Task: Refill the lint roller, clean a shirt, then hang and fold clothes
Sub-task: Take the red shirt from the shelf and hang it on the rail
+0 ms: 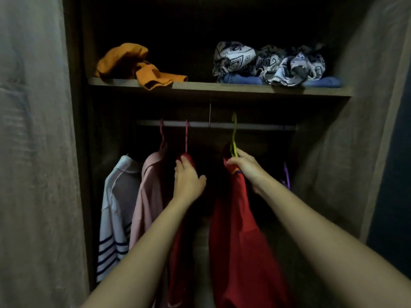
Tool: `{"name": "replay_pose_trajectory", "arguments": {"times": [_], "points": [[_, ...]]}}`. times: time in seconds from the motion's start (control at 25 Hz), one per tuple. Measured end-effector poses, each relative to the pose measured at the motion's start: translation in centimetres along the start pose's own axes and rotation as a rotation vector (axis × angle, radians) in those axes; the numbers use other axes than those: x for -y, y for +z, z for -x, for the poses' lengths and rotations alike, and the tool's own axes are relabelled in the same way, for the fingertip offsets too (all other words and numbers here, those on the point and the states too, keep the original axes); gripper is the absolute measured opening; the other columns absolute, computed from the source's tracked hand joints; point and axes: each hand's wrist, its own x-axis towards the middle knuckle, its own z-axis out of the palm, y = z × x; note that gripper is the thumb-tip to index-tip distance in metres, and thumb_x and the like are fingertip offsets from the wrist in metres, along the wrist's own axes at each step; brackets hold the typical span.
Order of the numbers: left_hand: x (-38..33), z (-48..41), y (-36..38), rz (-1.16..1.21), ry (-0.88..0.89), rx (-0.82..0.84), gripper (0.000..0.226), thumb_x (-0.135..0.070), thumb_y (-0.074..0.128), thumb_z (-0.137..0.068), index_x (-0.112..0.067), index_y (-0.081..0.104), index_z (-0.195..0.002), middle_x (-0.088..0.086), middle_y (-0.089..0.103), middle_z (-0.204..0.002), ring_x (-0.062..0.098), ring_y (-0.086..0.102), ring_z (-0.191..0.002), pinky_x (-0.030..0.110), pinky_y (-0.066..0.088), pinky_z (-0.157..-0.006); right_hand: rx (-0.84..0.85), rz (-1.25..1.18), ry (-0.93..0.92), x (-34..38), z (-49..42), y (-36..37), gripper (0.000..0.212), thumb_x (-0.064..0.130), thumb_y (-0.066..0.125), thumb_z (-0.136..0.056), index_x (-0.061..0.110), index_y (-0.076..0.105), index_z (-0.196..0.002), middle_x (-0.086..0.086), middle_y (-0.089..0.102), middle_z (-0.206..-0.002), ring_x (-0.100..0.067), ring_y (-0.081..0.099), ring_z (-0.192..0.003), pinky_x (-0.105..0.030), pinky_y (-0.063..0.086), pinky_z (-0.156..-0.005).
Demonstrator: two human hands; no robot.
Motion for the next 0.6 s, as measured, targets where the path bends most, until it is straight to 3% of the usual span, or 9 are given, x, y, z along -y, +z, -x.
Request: {"name": "replay_pose_trajectory", "arguments": {"times": [0.12, 0.24, 0.44, 0.6], "points": [[1.3, -2.0, 0.7, 0.049, -0.017, 0.089, 0.075, 0.0, 0.05, -0.083, -0.003, 0.013, -0.148, 0.027, 0.04, -0.141, 0.04, 0.043, -0.128, 0.036, 0.036, -0.105, -0.034, 0.039, 0.011, 0.5, -3.4, 0.5, 0.02, 0.0, 0.048, -0.079, 0.017, 0.058, -0.078, -0.005, 0.053, -0.069, -0.014, 0.048, -0.06, -0.024, 0.037, -0.054], [2.4, -3.1, 0.9, 0.043, 0.034, 0.073, 0.075, 0.005, 0.045, -0.081, -0.008, 0.016, -0.149, 0.023, 0.044, -0.139, 0.037, 0.045, -0.127, 0.032, 0.036, -0.103, -0.1, 0.09, 0.08, 0.4, -6.5, 0.7, 0.023, 0.003, 0.048, -0.081, 0.015, 0.05, -0.061, -0.005, 0.047, -0.059, -0.015, 0.043, -0.052, -0.019, 0.033, -0.044], [3.0, -3.2, 0.7, 0.028, 0.103, 0.07, 0.08, 0.006, 0.046, -0.081, -0.016, 0.013, -0.15, 0.021, 0.049, -0.135, 0.034, 0.052, -0.121, 0.027, 0.041, -0.095, -0.082, 0.16, 0.165, -1.5, -10.3, 1.3, 0.025, 0.014, 0.046, -0.088, 0.017, 0.054, -0.065, -0.008, 0.051, -0.064, -0.019, 0.047, -0.058, -0.026, 0.035, -0.056], [3.6, -3.6, 1.0, -0.014, 0.11, 0.087, 0.08, 0.006, 0.046, -0.079, -0.013, 0.013, -0.15, 0.02, 0.049, -0.136, 0.034, 0.05, -0.123, 0.026, 0.039, -0.095, -0.058, 0.152, 0.189, -3.9, -10.8, 1.1, 0.027, 0.013, 0.04, -0.09, 0.017, 0.052, -0.067, -0.007, 0.05, -0.065, -0.018, 0.046, -0.058, -0.026, 0.033, -0.057]]}}
